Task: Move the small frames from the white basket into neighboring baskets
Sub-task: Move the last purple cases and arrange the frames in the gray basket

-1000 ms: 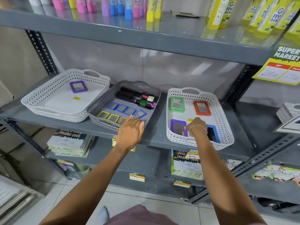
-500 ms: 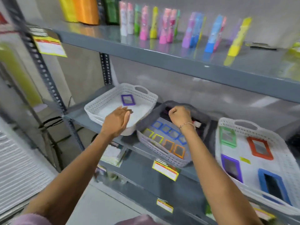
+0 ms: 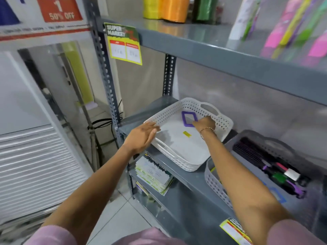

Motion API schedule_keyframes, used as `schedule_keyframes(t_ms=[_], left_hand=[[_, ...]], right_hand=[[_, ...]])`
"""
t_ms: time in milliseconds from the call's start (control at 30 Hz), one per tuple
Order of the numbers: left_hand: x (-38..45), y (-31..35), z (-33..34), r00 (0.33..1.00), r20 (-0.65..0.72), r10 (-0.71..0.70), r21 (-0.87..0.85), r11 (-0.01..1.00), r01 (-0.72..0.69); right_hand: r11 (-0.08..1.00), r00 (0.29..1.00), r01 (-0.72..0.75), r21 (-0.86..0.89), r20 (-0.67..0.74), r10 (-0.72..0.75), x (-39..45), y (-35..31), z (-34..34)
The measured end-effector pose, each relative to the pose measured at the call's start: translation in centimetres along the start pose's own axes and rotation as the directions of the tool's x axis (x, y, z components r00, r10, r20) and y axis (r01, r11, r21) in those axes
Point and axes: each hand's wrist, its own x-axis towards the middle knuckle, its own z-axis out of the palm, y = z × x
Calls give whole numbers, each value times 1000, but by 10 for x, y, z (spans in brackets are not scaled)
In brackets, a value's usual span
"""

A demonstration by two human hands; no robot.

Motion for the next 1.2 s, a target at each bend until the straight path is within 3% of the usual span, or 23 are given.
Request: schedule_keyframes(t_ms=[367,567,800,967,1200], left_hand=[[3,-14,21,983,-176,53,-56,996,-64],[3,-13,24,971,-233,43,-55,997,-57],[5,-10,17,991,-134,23,-25,999,-27],[15,8,2,994,-103,-38,-77,997,30],[34,108,14,991,-131,38,-182,981,-62]], right_hand=[[953,977,-177,-244,76,201,49,-18,46],[972,967,-216,92,159,200,71,-15,39],[739,945,-315,595,270,185,35,-11,17],[670,948,-305,676,281,148,4,-2,-16],[556,970,-242,795,221,104,-59,38,-94]])
